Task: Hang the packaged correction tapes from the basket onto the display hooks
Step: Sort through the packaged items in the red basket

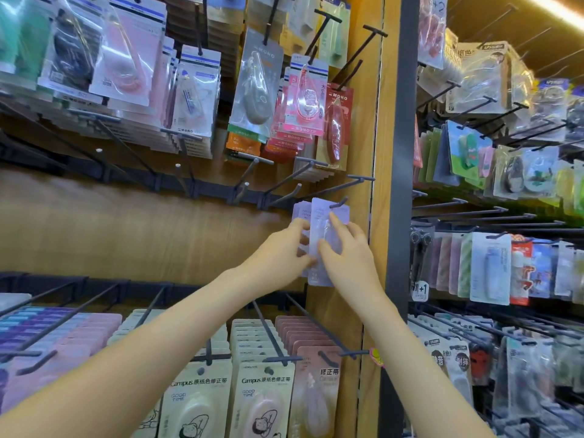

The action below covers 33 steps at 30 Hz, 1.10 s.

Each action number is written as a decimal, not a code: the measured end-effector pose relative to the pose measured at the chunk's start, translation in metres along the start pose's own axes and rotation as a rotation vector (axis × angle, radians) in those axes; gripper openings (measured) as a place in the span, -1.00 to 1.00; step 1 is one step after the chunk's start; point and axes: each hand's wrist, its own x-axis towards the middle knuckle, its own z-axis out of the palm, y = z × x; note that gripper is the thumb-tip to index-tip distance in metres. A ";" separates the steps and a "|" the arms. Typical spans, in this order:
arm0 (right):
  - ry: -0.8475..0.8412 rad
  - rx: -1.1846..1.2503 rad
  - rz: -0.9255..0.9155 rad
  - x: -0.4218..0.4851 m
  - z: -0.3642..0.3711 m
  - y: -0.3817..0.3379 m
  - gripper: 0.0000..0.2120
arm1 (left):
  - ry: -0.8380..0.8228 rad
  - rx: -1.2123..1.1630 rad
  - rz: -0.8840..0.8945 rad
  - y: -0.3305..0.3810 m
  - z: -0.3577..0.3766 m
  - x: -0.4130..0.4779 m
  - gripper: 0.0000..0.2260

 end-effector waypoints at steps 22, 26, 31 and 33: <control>-0.006 -0.372 -0.114 -0.106 0.033 -0.069 -0.27 | 0.065 0.401 0.179 -0.006 -0.063 -0.169 -0.58; -0.099 -0.202 -0.197 -0.200 0.060 -0.124 -0.36 | 0.161 0.356 0.035 -0.017 -0.082 -0.279 -0.58; -0.378 0.110 -0.148 -0.346 0.117 -0.173 -0.51 | 0.123 0.296 -0.288 -0.043 -0.096 -0.440 -0.60; -0.517 0.165 -0.095 -0.409 0.144 -0.187 -0.51 | 0.060 0.258 -0.468 -0.051 -0.099 -0.517 -0.62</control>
